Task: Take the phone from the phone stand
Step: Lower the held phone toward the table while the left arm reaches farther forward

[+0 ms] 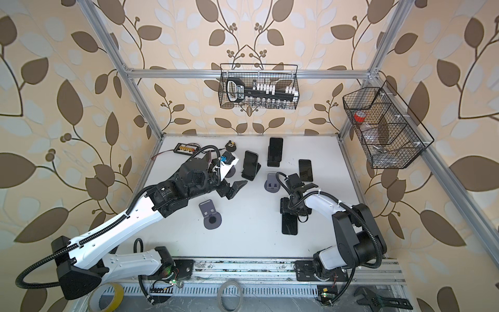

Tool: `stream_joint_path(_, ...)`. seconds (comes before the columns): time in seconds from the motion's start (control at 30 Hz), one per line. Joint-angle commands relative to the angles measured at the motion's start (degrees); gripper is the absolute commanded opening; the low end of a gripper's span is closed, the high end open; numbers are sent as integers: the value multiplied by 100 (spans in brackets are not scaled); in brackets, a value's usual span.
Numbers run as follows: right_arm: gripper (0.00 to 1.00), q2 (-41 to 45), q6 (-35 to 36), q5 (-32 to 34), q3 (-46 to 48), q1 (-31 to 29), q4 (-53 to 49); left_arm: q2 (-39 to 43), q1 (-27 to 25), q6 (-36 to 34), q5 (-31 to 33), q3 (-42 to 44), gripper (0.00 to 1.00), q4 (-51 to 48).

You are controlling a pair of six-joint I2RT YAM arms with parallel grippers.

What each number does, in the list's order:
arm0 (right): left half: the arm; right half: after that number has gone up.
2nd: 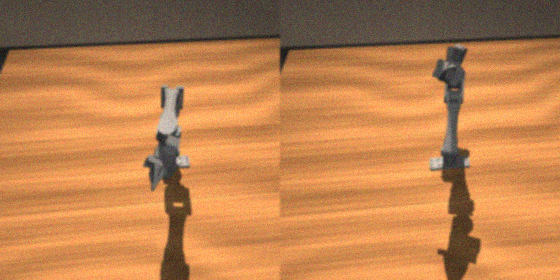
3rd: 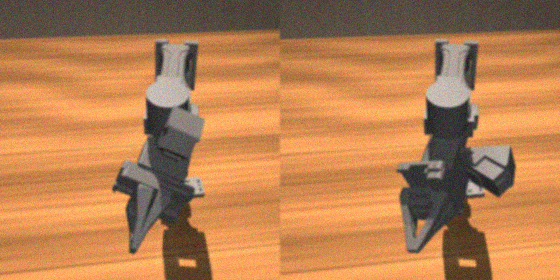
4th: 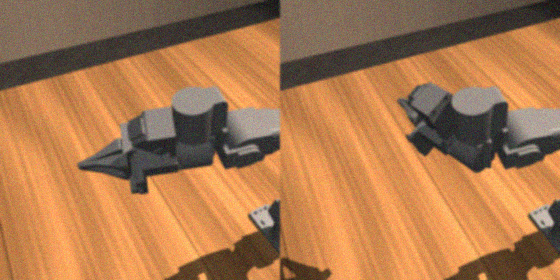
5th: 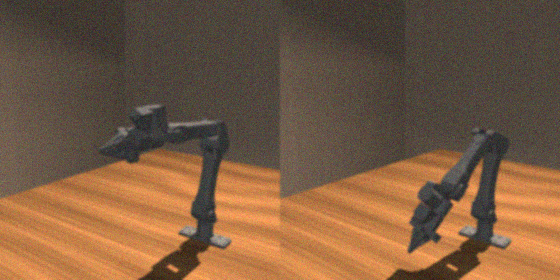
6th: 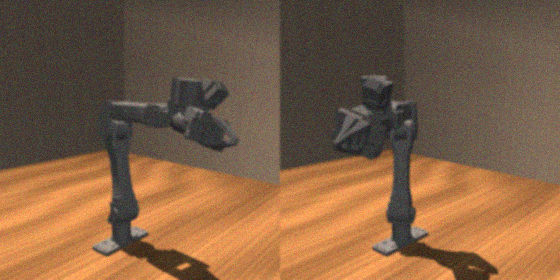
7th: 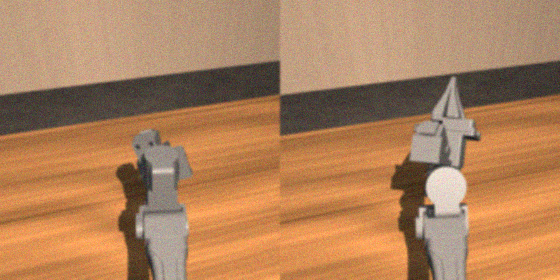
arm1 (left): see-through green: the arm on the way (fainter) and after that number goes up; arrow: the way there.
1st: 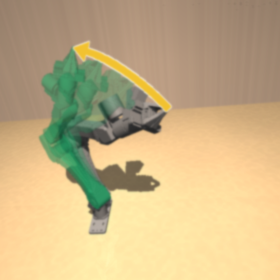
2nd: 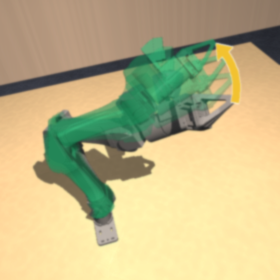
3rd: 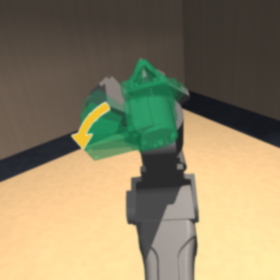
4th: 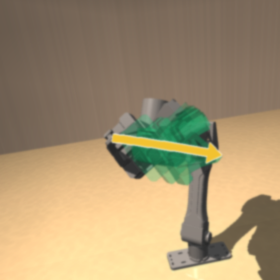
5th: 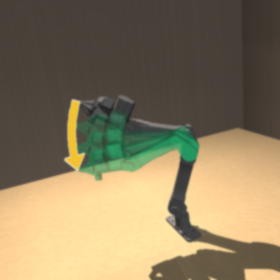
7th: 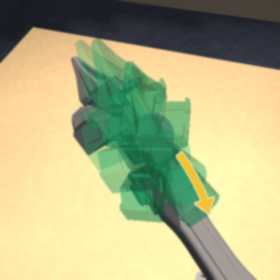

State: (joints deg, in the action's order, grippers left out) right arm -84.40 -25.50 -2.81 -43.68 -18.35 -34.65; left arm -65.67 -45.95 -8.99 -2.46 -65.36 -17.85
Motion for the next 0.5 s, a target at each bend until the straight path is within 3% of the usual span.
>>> stream_joint_path(0.0,52,-77,-69,-112,-26,1,200,107,-87,-137,85,15,95,88)
stream_joint_path(0.47,63,-392,-165,-53,14,-23,324,142,-166,-278,238,33,95,59)
